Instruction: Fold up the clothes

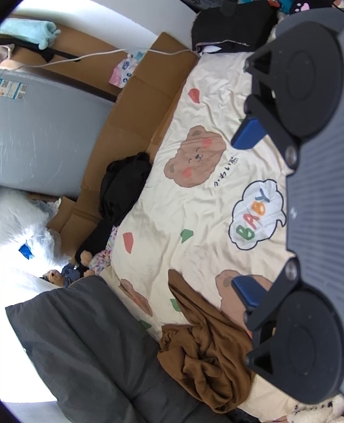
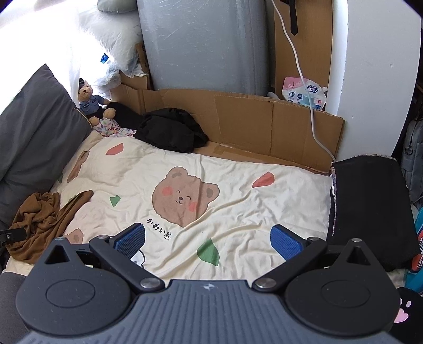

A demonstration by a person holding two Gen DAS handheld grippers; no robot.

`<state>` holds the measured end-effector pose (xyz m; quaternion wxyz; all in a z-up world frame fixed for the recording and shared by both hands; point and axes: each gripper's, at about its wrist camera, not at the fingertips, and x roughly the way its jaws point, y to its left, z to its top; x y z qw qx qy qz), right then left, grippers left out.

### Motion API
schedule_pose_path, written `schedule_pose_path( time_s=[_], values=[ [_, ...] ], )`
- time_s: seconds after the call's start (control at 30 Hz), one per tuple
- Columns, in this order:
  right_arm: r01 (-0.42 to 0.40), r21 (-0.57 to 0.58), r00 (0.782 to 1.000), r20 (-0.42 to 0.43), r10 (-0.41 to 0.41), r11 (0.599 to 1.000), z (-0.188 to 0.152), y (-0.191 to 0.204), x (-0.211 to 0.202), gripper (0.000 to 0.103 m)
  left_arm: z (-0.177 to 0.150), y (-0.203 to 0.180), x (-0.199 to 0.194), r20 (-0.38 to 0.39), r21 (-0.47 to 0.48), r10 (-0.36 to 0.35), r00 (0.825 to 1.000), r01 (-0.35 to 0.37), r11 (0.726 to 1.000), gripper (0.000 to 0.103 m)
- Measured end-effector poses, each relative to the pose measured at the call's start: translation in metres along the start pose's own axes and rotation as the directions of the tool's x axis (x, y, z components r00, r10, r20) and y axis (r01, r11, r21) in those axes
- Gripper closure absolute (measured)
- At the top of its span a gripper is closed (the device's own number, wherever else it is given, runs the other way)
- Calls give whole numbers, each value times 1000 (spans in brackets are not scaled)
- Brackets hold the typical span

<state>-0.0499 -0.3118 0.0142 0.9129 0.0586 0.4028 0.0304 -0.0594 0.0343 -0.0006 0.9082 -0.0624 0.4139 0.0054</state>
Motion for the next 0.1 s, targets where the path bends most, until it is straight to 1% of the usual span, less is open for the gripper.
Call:
schedule_pose_path(
  time_s=[0.1],
  values=[
    [-4, -3, 1000, -3, 4, 1000, -1, 1, 0, 0, -1, -1, 0, 7, 19, 11, 1000, -12, 1000, 0]
  ],
)
